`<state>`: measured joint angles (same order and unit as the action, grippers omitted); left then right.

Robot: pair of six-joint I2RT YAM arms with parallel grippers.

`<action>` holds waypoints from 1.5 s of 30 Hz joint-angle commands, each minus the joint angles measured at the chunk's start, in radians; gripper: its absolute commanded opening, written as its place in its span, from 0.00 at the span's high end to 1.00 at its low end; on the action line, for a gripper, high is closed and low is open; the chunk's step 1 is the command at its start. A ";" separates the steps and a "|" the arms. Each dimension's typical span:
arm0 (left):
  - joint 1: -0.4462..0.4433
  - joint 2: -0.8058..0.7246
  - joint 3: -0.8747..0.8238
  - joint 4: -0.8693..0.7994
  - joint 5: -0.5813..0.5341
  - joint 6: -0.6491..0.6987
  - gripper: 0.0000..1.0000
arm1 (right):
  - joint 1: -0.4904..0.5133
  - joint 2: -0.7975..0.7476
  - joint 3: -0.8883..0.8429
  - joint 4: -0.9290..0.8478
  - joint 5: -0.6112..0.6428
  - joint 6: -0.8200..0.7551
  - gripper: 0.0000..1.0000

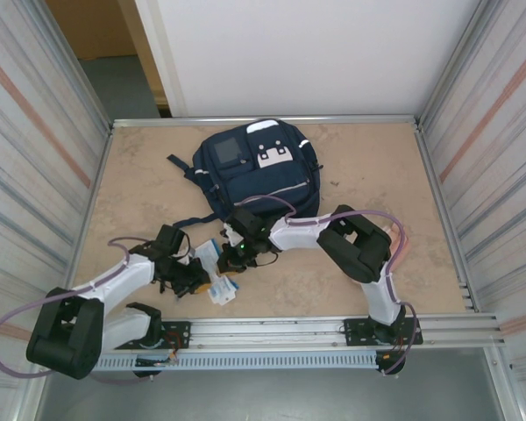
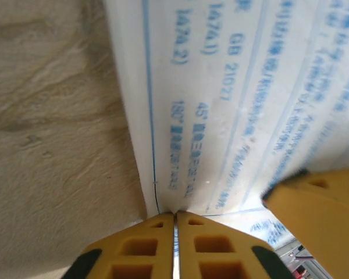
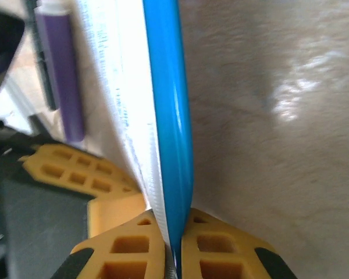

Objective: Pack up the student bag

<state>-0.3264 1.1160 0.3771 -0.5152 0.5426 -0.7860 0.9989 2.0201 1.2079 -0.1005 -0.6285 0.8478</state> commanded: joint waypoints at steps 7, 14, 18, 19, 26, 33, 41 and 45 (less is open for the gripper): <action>-0.012 -0.371 -0.016 0.109 0.061 -0.015 0.47 | -0.015 -0.250 -0.055 -0.025 0.068 -0.141 0.95; 0.012 -0.578 0.060 0.247 0.173 -0.065 0.24 | -0.117 -0.416 -0.089 0.013 -0.097 -0.104 0.95; 0.012 -0.541 0.160 0.236 0.220 -0.015 0.23 | -0.128 -0.471 -0.081 0.016 -0.179 -0.107 0.94; 0.012 -0.526 0.190 0.229 0.239 -0.001 0.23 | -0.128 -0.479 -0.080 0.021 -0.195 -0.104 0.94; 0.015 -0.459 0.258 0.250 0.247 0.016 0.58 | -0.110 -0.489 -0.103 0.096 -0.275 -0.038 0.91; 0.015 -0.399 0.283 0.327 0.261 0.045 0.94 | -0.133 -0.583 -0.159 0.069 -0.234 -0.100 0.58; -0.025 -0.263 0.376 0.460 0.503 0.041 0.95 | -0.244 -0.794 -0.335 0.264 -0.201 -0.116 0.45; -0.148 -0.191 0.450 0.428 0.549 0.119 0.93 | -0.278 -0.852 -0.338 0.285 -0.187 -0.096 0.31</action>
<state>-0.4110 0.8997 0.7631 -0.1253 0.9813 -0.7361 0.7349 1.2072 0.8692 0.1089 -0.8318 0.7502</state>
